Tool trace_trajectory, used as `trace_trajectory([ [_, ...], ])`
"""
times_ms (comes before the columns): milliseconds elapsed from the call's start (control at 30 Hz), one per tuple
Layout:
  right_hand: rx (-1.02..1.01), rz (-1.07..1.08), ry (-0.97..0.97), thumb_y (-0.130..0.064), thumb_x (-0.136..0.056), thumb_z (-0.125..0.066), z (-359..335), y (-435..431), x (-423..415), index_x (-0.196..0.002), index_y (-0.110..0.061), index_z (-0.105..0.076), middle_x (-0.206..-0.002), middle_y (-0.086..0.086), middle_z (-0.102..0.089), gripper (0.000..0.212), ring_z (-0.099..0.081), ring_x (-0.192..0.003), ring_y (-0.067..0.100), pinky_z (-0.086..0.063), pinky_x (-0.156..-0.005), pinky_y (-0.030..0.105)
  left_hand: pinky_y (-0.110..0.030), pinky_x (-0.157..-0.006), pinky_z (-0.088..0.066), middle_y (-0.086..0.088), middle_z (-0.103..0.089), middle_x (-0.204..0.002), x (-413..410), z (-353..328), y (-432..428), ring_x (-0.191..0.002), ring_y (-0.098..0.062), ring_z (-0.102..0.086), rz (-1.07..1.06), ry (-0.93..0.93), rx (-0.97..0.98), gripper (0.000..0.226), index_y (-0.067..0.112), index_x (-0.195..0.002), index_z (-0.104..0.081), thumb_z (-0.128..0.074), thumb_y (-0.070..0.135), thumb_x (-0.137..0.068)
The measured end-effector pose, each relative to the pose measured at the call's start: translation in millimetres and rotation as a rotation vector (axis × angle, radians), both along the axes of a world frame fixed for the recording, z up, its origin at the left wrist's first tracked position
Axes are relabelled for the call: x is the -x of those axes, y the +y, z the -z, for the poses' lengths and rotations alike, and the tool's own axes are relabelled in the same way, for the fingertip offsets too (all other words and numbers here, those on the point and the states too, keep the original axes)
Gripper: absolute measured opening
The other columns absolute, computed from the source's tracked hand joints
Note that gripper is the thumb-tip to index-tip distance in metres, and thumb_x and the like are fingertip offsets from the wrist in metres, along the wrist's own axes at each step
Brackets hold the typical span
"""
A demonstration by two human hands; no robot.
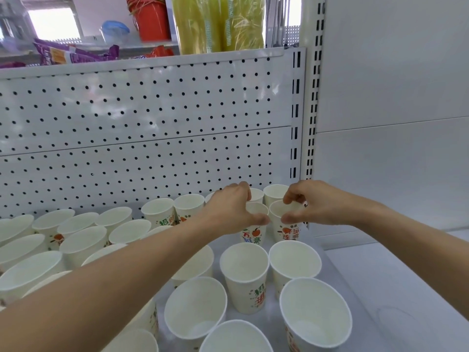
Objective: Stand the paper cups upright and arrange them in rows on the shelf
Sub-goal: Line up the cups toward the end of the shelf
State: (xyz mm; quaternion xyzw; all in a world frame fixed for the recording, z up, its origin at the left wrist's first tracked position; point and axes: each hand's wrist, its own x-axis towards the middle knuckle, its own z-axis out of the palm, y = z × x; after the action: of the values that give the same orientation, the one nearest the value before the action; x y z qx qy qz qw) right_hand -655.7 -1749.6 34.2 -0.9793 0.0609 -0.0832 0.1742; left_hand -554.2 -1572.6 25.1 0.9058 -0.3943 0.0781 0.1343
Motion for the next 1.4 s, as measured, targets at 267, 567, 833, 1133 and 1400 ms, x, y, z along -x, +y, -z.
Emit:
trace_trajectory([
  [267, 0.009, -0.001, -0.029, -0.046, -0.078, -0.074, 4.3, -0.2, -1.5, -0.112, -0.024, -0.06, -0.106, -0.009, -0.057, 0.043, -0.056, -0.097, 0.012, -0.048, -0.083, 0.028, -0.031, -0.07, -0.036, 0.003, -0.053, -0.096, 1.1, -0.8, 1.8, -0.085, -0.016, -0.048, -0.005, 0.009, -0.002, 0.055, 0.021, -0.099, -0.044, -0.066, 0.065, -0.074],
  [567, 0.008, 0.025, -0.035, -0.047, -0.077, -0.074, 9.1, -4.1, -3.2, -0.11, -0.025, -0.062, -0.11, -0.007, -0.058, 0.042, -0.055, -0.099, 0.013, -0.049, -0.086, 0.031, -0.027, -0.066, -0.037, 0.006, -0.052, -0.096, 1.5, -3.5, 5.6, -0.085, -0.015, -0.048, 0.026, 0.036, 0.009, 0.056, 0.022, -0.102, -0.043, -0.074, 0.058, -0.072],
  [833, 0.062, 0.017, -0.091, -0.051, -0.081, -0.067, 6.3, -3.5, 5.6, -0.113, -0.03, -0.058, -0.122, -0.008, -0.052, 0.039, -0.047, -0.109, 0.011, -0.043, -0.093, 0.032, -0.03, -0.081, -0.047, 0.006, -0.056, -0.112, 5.3, -18.8, 16.2, -0.097, -0.013, -0.054, 0.002, 0.098, 0.047, 0.06, 0.021, -0.116, -0.052, -0.067, 0.063, -0.076],
  [1133, -0.035, -0.385, 0.163, -0.061, -0.069, -0.073, -34.9, 65.5, 29.3, -0.117, -0.054, -0.057, -0.115, -0.035, -0.053, 0.05, -0.048, -0.102, -0.018, -0.045, -0.088, 0.018, -0.016, -0.094, -0.038, 0.03, -0.056, -0.116, 29.4, -67.2, 130.7, -0.106, 0.019, -0.046, 0.105, 0.341, -0.252, 0.06, 0.046, -0.123, -0.054, -0.08, 0.051, -0.069],
  [1400, 0.23, -0.387, 0.344, -0.055, -0.069, -0.076, -34.6, 104.5, 23.9, -0.129, -0.05, -0.043, -0.124, -0.024, -0.051, 0.069, -0.05, -0.11, 0.001, -0.045, -0.098, 0.03, 0.007, -0.08, -0.025, 0.034, -0.047, -0.13, 27.7, -43.7, 138.1, -0.116, 0.016, -0.037, 0.151, 0.28, -0.292, 0.072, 0.044, -0.132, -0.05, -0.084, 0.043, -0.068],
])
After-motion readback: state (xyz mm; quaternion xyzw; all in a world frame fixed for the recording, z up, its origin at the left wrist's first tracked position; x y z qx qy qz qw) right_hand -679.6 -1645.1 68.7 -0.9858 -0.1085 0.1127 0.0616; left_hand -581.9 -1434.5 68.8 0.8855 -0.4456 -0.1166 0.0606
